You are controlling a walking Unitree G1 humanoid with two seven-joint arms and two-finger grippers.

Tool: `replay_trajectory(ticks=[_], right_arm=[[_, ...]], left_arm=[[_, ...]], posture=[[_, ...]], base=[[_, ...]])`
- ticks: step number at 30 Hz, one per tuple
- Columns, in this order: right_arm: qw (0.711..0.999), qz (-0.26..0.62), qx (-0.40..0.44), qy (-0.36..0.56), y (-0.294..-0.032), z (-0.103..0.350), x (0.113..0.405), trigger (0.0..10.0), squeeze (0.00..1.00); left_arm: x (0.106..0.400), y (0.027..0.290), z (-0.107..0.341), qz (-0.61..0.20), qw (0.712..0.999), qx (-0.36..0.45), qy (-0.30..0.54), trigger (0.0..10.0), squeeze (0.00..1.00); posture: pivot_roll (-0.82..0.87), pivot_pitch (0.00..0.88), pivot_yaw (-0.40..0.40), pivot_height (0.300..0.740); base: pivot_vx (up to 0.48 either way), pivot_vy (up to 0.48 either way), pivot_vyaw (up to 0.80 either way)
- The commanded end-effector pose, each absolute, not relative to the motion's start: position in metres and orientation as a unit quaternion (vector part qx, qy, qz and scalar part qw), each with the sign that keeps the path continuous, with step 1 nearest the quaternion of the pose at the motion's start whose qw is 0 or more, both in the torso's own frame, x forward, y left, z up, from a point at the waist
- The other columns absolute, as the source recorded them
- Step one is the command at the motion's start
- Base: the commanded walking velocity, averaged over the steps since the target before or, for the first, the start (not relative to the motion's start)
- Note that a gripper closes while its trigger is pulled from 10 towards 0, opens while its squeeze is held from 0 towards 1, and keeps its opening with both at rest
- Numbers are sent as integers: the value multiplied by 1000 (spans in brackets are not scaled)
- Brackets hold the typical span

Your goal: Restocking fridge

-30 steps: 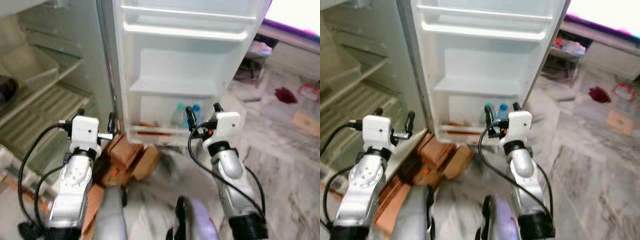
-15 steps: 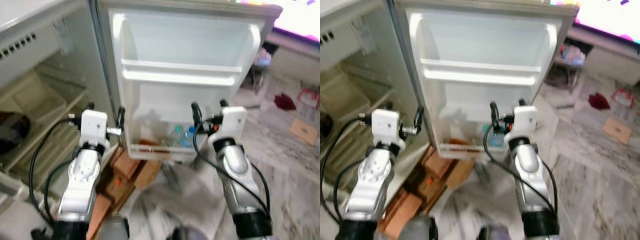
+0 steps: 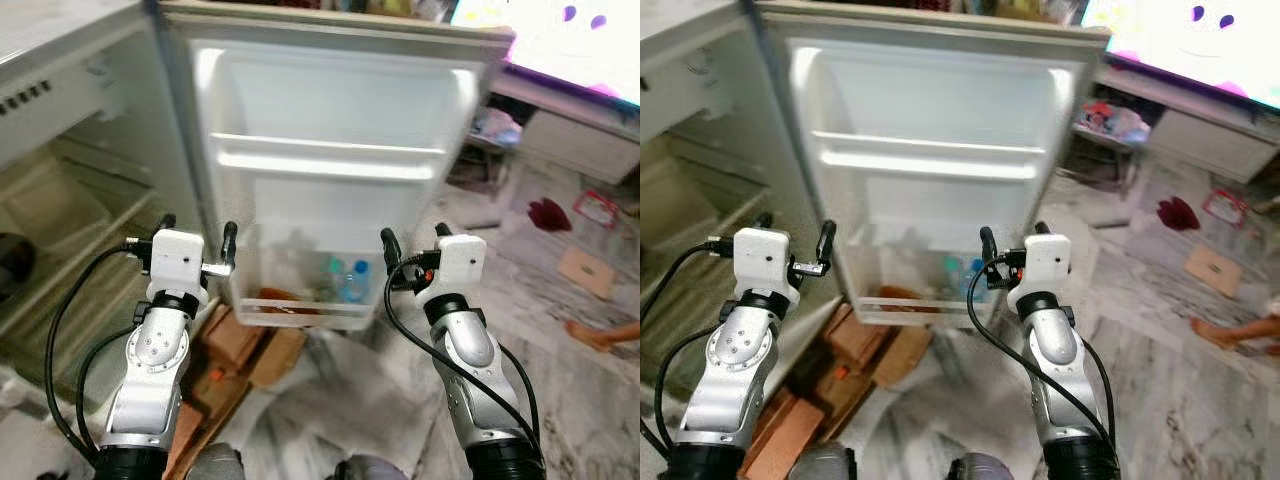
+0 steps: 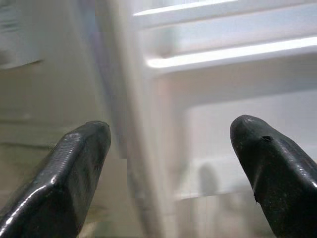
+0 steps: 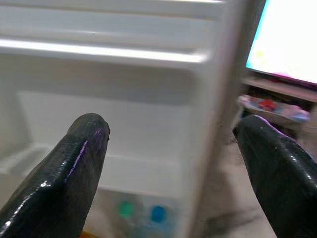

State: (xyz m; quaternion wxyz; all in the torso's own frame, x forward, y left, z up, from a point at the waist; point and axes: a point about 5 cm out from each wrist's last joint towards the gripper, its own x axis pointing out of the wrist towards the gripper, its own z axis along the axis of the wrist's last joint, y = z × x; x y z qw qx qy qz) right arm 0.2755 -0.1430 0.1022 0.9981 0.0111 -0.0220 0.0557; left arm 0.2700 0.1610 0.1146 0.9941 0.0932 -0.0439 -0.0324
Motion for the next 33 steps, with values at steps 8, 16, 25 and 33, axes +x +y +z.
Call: replay_trajectory(ticks=[8, 16, 25, 33], right_arm=[[998, 62, -1, -17, -149, 100, 269, 10000, 0], [997, 72, -6, -24, -148, 104, 271, 10000, 0], [996, 82, -13, -35, -142, 108, 273, 10000, 0], [997, 72, 0, -41, -144, 108, 279, 10000, 0]], left_arm=[[267, 153, 112, -46, 994, 92, -42, 10000, 0], [268, 152, 112, -51, 992, 103, -43, 10000, 0], [273, 156, 110, -44, 991, 125, -33, 10000, 0], [275, 159, 105, -27, 991, 128, -15, 10000, 0]], posture=[[35, 49, -100, 740], [31, 58, -99, 740], [35, 58, -94, 740], [49, 43, -75, 740]], base=[[0, -480, 0], [0, -466, 0], [263, -379, 656], [330, -345, 661]])
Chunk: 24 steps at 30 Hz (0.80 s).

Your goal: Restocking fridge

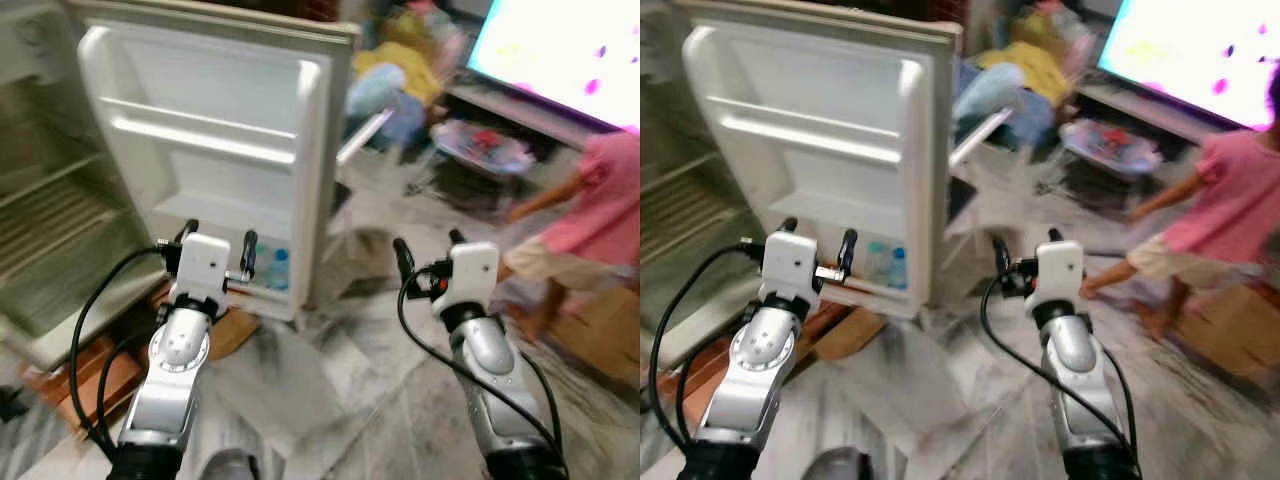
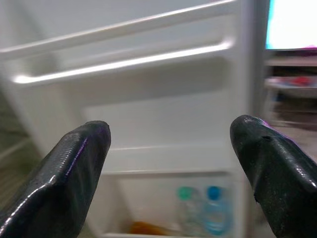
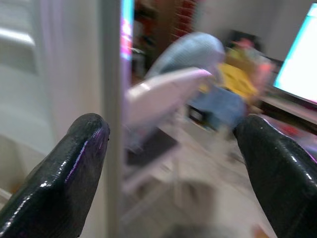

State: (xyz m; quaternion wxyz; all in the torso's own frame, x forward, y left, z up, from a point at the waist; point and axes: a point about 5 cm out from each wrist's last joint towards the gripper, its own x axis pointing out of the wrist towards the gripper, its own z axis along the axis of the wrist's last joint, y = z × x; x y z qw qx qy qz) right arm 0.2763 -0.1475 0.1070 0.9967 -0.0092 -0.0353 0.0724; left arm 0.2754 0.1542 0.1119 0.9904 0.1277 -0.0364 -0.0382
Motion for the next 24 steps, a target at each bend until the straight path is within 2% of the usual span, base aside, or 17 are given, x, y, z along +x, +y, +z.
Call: replay_trajectory(ticks=[1, 11, 24], right_arm=[[997, 68, 3, -42, -144, 108, 279, 10000, 0], [999, -12, 12, -46, -158, 102, 277, 10000, 0], [999, -5, 4, -36, -158, 95, 275, 10000, 0]], left_arm=[[276, 159, 103, -25, 991, 128, -10, 10000, 0], [279, 158, 97, -62, 989, 132, 5, 10000, 0], [285, 162, 102, -66, 989, 130, -5, 10000, 0]], posture=[[51, 40, -71, 740], [30, 9, 39, 740], [20, 12, 0, 740]], base=[[334, -341, 0], [0, 0, 0], [41, 0, 0]])
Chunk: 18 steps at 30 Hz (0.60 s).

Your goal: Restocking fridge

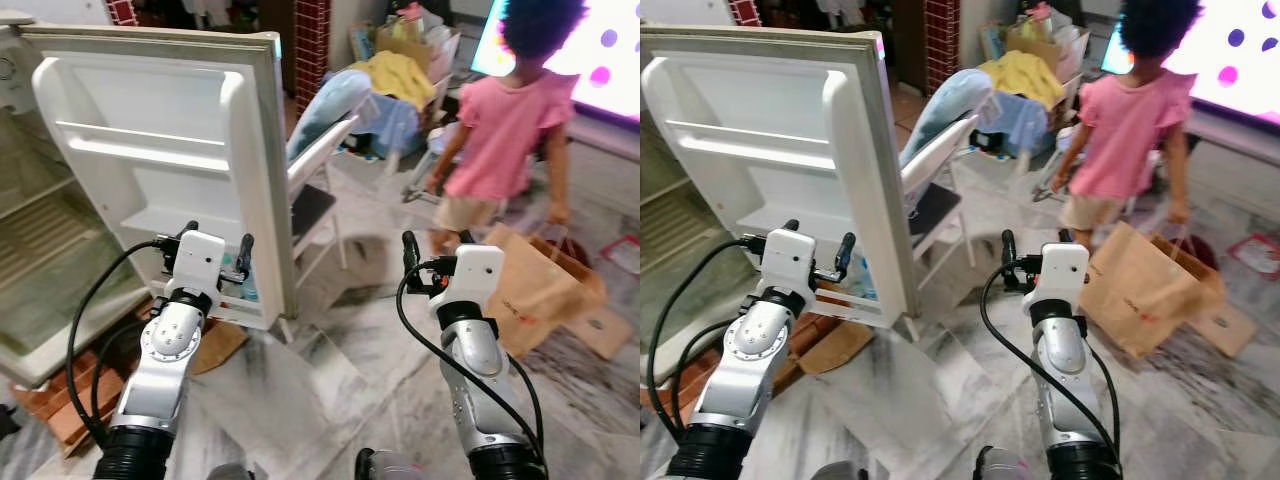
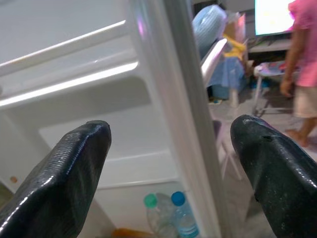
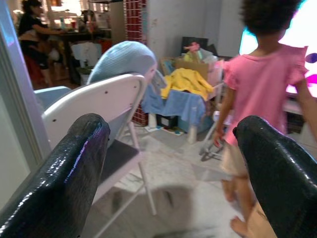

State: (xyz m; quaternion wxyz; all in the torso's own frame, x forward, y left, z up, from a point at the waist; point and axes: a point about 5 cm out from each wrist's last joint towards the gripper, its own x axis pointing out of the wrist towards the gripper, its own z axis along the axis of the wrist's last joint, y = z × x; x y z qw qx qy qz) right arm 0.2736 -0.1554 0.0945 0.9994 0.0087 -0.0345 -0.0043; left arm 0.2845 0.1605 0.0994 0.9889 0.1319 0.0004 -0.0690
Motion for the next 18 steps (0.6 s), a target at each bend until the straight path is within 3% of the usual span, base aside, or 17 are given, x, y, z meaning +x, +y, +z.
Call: replay_trajectory(ticks=[1, 8, 18], right_arm=[[999, -2, 4, -37, -158, 95, 277, 10000, 0], [999, 14, 5, -49, -148, 103, 286, 10000, 0], [998, 36, 2, -54, -143, 105, 290, 10000, 0]], left_arm=[[286, 163, 102, -64, 990, 129, -5, 10000, 0], [288, 167, 103, -56, 990, 131, -8, 10000, 0], [280, 158, 99, -59, 991, 124, -4, 10000, 0]], posture=[[21, 11, -2, 740], [32, 26, -13, 740], [40, 35, -29, 740]], base=[[262, 0, 0], [339, -306, 377], [354, -319, 796]])
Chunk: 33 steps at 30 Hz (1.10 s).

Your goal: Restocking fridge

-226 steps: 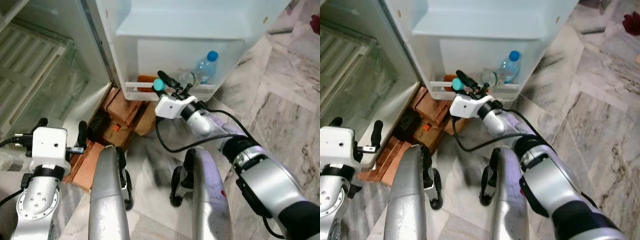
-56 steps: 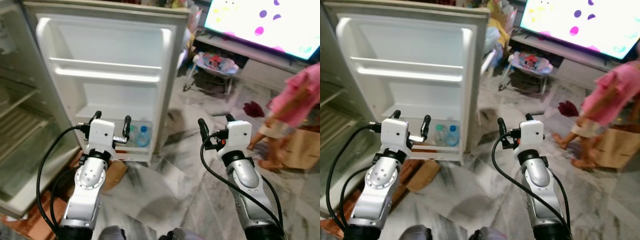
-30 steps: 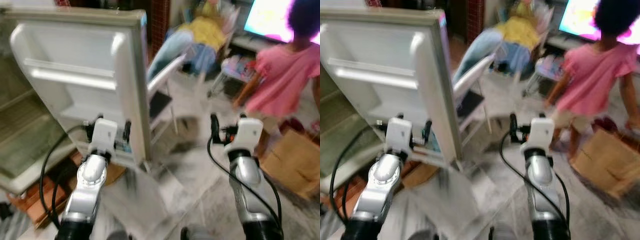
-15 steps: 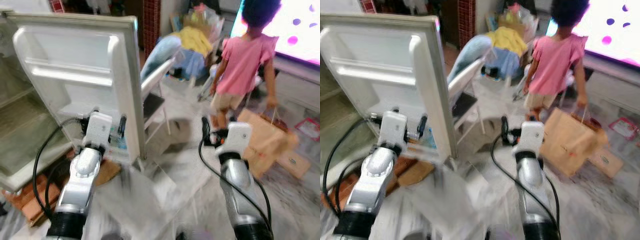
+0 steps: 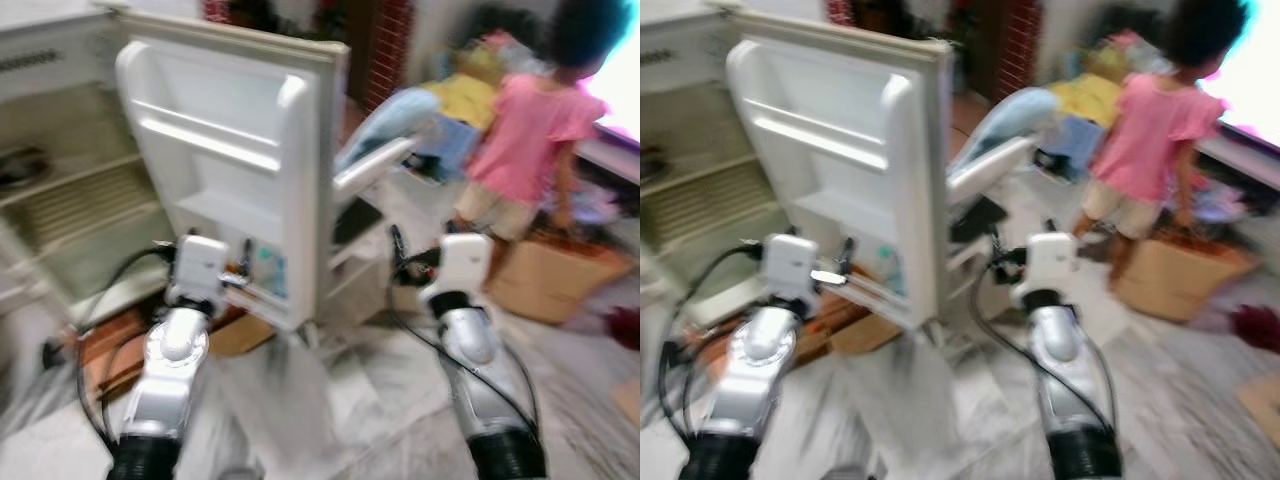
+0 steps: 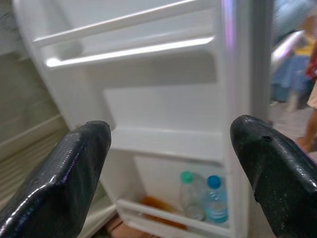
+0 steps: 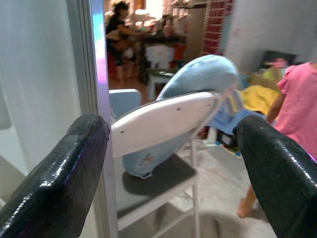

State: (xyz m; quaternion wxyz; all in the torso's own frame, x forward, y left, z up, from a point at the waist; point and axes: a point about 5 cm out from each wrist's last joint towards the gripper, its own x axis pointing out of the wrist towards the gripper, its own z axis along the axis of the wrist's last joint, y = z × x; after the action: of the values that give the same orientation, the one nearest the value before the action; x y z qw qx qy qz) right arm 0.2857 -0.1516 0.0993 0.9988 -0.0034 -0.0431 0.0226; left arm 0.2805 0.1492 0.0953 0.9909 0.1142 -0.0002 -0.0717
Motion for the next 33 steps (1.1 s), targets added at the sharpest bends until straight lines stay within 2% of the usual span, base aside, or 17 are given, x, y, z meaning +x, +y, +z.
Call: replay_trajectory(ticks=[1, 8, 17, 24, 26, 28, 33], right_arm=[[998, 36, 2, -54, -143, 105, 291, 10000, 0], [997, 58, -9, -57, -136, 106, 292, 10000, 0], [995, 81, -1, -50, -131, 105, 295, 10000, 0], [980, 195, 17, -33, -112, 106, 299, 10000, 0], [980, 195, 17, -33, -112, 106, 299, 10000, 0], [967, 252, 21, -26, -104, 108, 299, 10000, 0], [956, 291, 7, -29, -99, 111, 303, 10000, 0]], left_arm=[[280, 157, 99, -59, 991, 123, -4, 10000, 0], [279, 159, 98, -55, 991, 120, 2, 10000, 0], [280, 157, 98, -54, 992, 117, 0, 10000, 0], [278, 157, 98, -41, 993, 111, 5, 10000, 0], [278, 157, 98, -41, 993, 111, 5, 10000, 0], [277, 160, 99, -35, 993, 113, 5, 10000, 0], [271, 166, 97, -18, 993, 115, 12, 10000, 0]], posture=[[41, 36, -29, 740], [42, 38, -33, 740], [39, 43, -39, 740], [48, 47, -45, 740], [48, 47, -45, 740], [53, 49, -49, 740], [65, 53, -49, 740]], base=[[356, -319, 800], [352, -321, 637], [352, -322, 0], [0, 0, 0], [0, 0, 0], [0, 0, 0], [0, 0, 0]])
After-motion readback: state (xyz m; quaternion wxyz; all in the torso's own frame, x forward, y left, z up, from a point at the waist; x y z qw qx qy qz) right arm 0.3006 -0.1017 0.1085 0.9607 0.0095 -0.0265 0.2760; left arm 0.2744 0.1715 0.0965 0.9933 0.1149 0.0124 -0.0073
